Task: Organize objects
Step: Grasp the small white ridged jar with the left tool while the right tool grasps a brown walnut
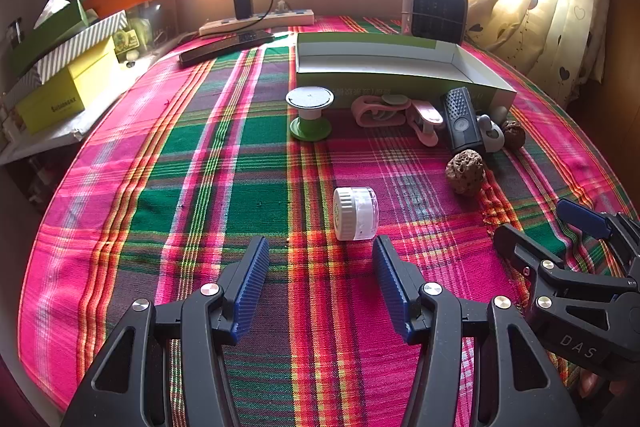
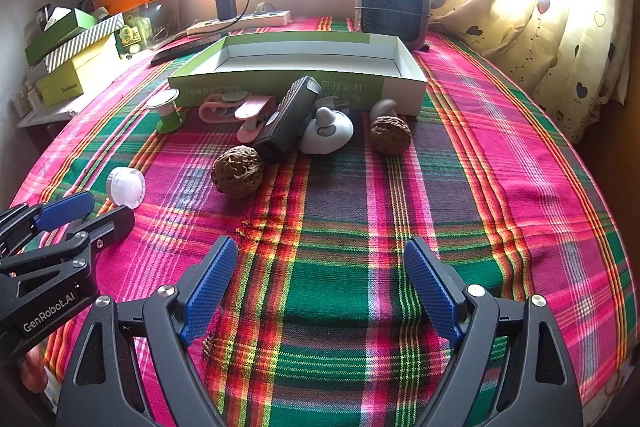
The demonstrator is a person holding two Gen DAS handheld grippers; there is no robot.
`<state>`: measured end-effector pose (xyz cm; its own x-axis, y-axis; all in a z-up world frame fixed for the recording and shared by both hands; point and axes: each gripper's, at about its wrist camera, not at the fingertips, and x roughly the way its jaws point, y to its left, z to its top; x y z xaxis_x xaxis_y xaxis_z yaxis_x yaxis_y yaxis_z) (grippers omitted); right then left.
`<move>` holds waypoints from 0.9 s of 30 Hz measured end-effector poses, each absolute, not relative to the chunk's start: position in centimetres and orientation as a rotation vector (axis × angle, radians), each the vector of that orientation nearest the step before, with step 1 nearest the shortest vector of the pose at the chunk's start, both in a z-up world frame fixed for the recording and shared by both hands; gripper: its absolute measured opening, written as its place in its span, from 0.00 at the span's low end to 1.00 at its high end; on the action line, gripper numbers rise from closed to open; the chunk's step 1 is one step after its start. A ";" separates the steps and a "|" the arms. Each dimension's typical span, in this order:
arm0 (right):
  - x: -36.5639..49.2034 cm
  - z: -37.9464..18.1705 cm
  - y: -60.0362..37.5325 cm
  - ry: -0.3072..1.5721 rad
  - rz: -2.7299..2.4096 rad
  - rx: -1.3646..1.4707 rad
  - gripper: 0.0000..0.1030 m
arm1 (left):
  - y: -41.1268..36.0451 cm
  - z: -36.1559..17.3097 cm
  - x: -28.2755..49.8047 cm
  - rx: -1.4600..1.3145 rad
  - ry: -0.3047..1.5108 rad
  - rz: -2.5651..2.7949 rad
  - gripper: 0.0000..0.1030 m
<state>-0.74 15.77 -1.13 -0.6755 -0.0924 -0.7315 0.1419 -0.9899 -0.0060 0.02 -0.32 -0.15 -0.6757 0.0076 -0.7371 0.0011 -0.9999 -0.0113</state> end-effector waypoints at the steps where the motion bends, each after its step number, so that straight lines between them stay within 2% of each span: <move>1: -0.8 -1.2 15.8 0.094 -2.762 1.200 0.83 | -0.3 -0.2 0.0 -1.264 -0.017 2.872 0.52; 17: -1.4 -1.0 15.0 0.128 -2.696 1.222 0.83 | 0.3 -0.1 -0.7 -1.259 0.040 2.806 0.51; 27: -3.5 -1.0 13.4 0.156 -2.636 1.251 0.83 | -0.5 0.0 -2.3 -1.300 0.017 2.797 0.50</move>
